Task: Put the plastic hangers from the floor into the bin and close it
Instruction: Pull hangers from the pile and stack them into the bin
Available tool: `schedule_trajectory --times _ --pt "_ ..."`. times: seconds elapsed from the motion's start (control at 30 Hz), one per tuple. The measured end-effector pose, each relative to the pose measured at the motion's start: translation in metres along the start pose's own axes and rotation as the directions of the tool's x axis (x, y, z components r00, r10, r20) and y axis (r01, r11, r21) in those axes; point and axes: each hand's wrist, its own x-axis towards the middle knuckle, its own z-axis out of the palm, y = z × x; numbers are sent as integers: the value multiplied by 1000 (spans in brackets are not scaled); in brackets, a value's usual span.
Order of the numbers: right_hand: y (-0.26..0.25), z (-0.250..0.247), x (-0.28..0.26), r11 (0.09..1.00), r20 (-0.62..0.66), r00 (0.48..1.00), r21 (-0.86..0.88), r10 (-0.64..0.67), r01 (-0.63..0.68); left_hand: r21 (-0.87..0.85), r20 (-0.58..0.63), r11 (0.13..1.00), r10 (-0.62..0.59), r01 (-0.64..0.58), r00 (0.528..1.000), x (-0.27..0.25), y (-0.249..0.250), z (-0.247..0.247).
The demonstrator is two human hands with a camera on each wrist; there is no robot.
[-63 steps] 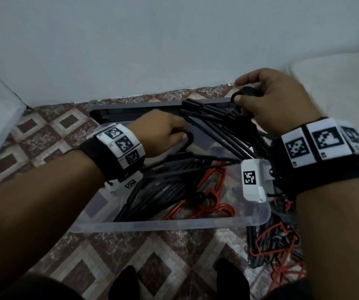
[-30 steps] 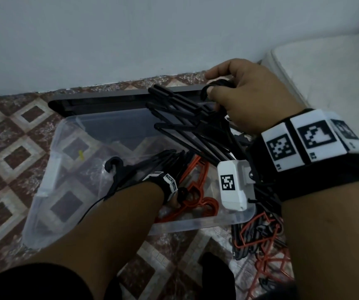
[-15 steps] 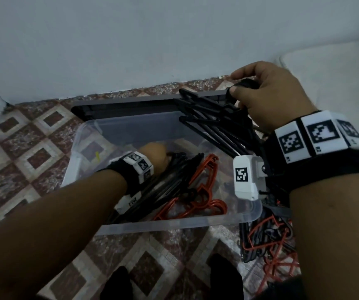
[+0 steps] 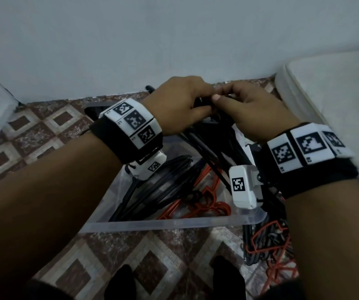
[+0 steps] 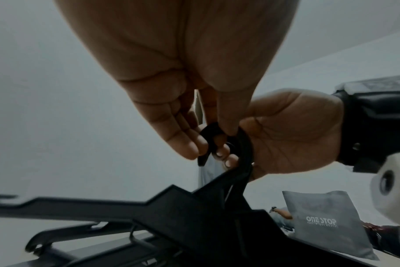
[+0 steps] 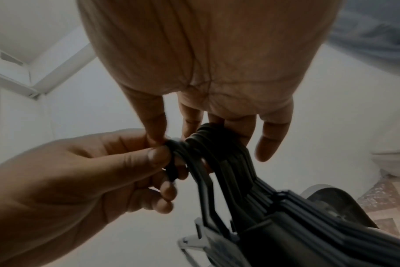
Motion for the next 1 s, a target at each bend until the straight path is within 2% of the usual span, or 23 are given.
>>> schedule_trajectory --times 0.07,0.13,0.2,0.27,0.33,0.37,0.4,0.43,0.47,0.5,0.57,0.6,0.7,0.8,0.9,1.0 --pt "1 -5 0 997 37 999 78 -4 1 -60 -59 998 -26 23 998 3 -1 4" --pt "4 -10 0 992 85 996 123 2 -13 -213 -141 975 -99 67 985 2 -3 11" --pt "6 -10 0 999 95 996 38 6 -9 -407 -196 908 -194 100 961 -1 -5 20" --pt "9 -8 2 999 18 1000 -45 11 -10 -584 -125 793 -300 174 946 -7 -16 36" --pt "11 -8 3 998 -83 996 -64 25 -30 -567 91 744 -370 354 924 -20 -37 58" --pt "11 -8 3 998 -114 993 -55 31 -38 -493 256 736 -387 464 886 -28 -48 72" --pt "11 -10 4 998 -134 990 -45 37 -43 -374 445 742 -383 556 810 -36 -57 88" --pt "11 -10 5 998 -143 989 -38 39 -45 -205 615 784 -362 585 700 -43 -65 108" --pt "10 -10 5 999 -146 989 -37 34 -40 -25 735 843 -348 537 582 -49 -71 128" --pt "9 -10 6 998 -148 989 -45 25 -32 123 805 886 -352 447 477 -52 -73 150" --pt "8 -9 6 997 -159 987 -69 6 -17 256 870 922 -351 291 346 -58 -74 191" --pt "8 -9 7 997 -165 986 -73 -1 -12 276 887 930 -345 244 309 -59 -75 211" --pt "11 -12 8 997 -168 986 -74 4 -16 314 903 936 -345 156 256 -62 -78 252" --pt "15 -15 9 997 -164 986 -66 15 -27 342 897 926 -373 161 240 -62 -86 279" --pt "17 -18 9 997 -174 985 -66 21 -33 327 902 930 -361 170 237 -60 -94 286" --pt "18 -19 9 996 -202 979 -85 18 -36 320 887 929 -362 185 287 -56 -93 274"
